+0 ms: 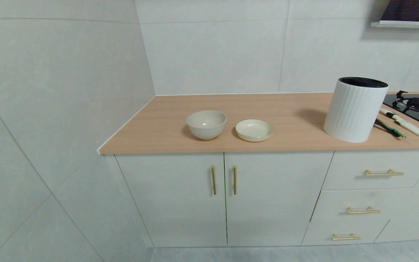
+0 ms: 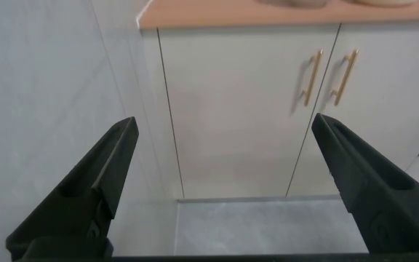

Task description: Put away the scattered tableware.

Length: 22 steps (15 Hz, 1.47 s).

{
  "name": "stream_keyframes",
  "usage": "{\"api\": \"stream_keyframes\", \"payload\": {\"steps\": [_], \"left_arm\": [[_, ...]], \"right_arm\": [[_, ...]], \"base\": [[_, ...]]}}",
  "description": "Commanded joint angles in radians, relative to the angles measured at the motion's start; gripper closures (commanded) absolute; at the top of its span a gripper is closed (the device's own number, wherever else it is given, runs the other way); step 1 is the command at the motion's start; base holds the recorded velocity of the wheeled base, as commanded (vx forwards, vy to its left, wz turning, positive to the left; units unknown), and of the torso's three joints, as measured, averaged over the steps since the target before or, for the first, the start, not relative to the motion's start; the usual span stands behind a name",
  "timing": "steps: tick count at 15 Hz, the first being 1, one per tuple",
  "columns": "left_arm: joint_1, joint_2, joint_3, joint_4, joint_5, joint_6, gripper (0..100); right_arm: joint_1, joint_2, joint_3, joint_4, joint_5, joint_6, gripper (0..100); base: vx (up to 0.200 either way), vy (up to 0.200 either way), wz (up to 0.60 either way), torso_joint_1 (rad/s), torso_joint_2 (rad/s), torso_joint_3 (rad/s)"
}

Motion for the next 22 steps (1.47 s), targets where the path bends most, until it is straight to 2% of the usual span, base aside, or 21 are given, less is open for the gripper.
{"api": "stream_keyframes", "payload": {"steps": [1, 11, 18, 22], "left_arm": [[0.0, 0.0, 0.0, 0.0, 0.0, 0.0, 0], [0.0, 0.0, 0.0, 0.0, 0.0, 0.0, 0], [0.0, 0.0, 0.0, 0.0, 0.0, 0.0, 0], [0.0, 0.0, 0.0, 0.0, 0.0, -0.002, 0]], "right_arm": [[0.0, 0.0, 0.0, -0.001, 0.001, 0.0, 0], [0.0, 0.0, 0.0, 0.001, 0.001, 0.0, 0], [0.0, 0.001, 0.0, -0.001, 0.001, 0.0, 0], [0.0, 0.0, 0.0, -0.001, 0.001, 0.0, 0]], "base": [[0.0, 0.0, 0.0, -0.207, 0.51, 0.29], [0.0, 0.0, 0.0, -0.179, 0.48, 0.298], [0.0, 0.0, 0.0, -0.109, 0.44, 0.317], [0.0, 0.0, 0.0, -0.022, 0.1, 0.069]]}}
